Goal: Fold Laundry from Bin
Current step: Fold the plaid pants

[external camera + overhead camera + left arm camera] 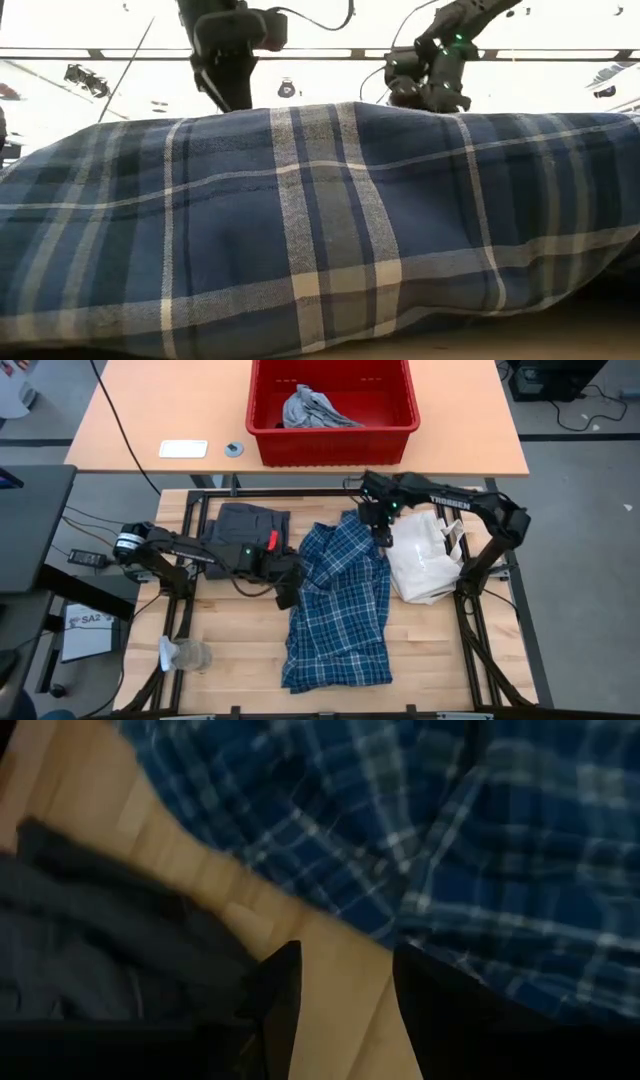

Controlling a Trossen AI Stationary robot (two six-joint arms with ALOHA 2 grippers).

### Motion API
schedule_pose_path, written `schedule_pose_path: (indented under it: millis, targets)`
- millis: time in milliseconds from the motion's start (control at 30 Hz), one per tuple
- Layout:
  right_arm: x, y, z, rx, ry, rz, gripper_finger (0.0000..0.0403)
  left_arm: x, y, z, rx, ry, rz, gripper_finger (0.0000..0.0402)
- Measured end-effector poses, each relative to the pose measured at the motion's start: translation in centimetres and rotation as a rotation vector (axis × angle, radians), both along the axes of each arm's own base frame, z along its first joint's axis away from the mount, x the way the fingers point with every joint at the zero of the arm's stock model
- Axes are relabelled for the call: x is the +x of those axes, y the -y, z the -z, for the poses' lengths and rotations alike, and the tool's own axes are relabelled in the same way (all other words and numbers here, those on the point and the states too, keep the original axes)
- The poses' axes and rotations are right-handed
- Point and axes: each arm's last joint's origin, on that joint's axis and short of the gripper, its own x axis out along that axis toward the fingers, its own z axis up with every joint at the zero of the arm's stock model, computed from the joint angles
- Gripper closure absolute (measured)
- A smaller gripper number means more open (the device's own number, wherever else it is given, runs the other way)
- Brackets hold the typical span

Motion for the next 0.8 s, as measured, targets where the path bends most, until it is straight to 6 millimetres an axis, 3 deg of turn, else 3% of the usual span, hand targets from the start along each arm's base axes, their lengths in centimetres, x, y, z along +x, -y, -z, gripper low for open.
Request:
schedule_pose_path:
  millis: [333, 533, 800]
  targets:
    - [-1.4, -0.9, 5.0, -0.131, -0.039, -0.305, 0.0241, 0.3, -2.0, -1.1, -0.045, 0.073, 0.073, 0.0237]
    - [-1.1, -0.4, 5.9, -0.204, -0.053, -0.334, 0.0243, 0.3, -2.4, -1.2, -0.044, 0.074, 0.063, 0.0237]
    - [-1.7, -0.8, 7.8, -0.140, -0.118, -0.382, 0.0265, 0.3, -2.4, -1.1, -0.056, 0.073, 0.040, 0.0237]
